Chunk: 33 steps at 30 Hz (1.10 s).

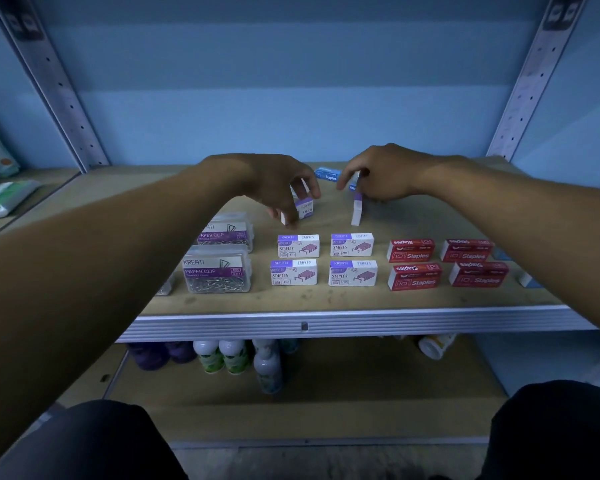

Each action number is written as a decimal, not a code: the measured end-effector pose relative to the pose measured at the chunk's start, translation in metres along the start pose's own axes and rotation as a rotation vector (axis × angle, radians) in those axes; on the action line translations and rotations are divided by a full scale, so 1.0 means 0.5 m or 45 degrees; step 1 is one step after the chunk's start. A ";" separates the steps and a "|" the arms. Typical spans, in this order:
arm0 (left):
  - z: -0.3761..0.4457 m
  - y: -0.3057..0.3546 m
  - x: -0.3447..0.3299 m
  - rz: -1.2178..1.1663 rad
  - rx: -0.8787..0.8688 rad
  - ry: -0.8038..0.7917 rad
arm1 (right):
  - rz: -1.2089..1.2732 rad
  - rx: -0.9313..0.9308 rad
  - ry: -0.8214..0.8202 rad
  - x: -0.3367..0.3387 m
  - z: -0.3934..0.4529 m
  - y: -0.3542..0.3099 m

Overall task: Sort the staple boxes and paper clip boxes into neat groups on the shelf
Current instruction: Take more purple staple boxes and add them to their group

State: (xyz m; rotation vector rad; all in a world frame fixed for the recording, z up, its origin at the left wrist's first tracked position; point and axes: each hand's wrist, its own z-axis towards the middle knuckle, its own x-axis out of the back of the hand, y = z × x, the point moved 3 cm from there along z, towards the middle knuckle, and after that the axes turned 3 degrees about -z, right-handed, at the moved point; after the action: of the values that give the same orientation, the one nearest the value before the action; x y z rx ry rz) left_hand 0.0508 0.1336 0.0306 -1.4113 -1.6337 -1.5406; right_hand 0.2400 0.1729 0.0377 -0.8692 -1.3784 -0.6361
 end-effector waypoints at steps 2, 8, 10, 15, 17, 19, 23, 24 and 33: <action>0.002 0.006 0.000 0.006 0.029 0.069 | 0.063 -0.070 0.061 0.001 0.003 -0.001; 0.016 0.008 -0.006 0.318 0.095 0.260 | 0.050 -0.151 -0.030 -0.013 0.009 -0.008; 0.020 0.006 -0.010 0.348 0.099 0.293 | 0.061 -0.132 -0.044 -0.015 0.011 -0.011; 0.021 0.006 -0.010 0.300 0.048 0.313 | 0.029 -0.063 -0.018 -0.020 0.012 -0.017; 0.017 0.009 -0.006 0.293 0.027 0.363 | 0.022 -0.054 -0.010 -0.021 0.011 -0.017; 0.010 0.012 -0.001 0.245 0.010 0.415 | 0.024 -0.051 -0.002 -0.022 0.009 -0.017; -0.012 0.013 0.013 -0.083 -0.015 0.476 | 0.020 -0.061 -0.016 -0.028 0.008 -0.014; -0.018 0.011 0.015 -0.208 -0.015 0.467 | 0.019 -0.059 -0.018 -0.029 0.008 -0.013; -0.061 -0.036 0.016 -0.390 0.004 0.338 | -0.002 -0.031 -0.035 -0.026 0.001 -0.018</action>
State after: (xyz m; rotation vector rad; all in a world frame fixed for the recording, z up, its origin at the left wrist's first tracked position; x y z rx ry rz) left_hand 0.0231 0.1113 0.0372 -0.9350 -1.7399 -1.8041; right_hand 0.2307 0.1669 0.0262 -0.8994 -1.3986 -0.6452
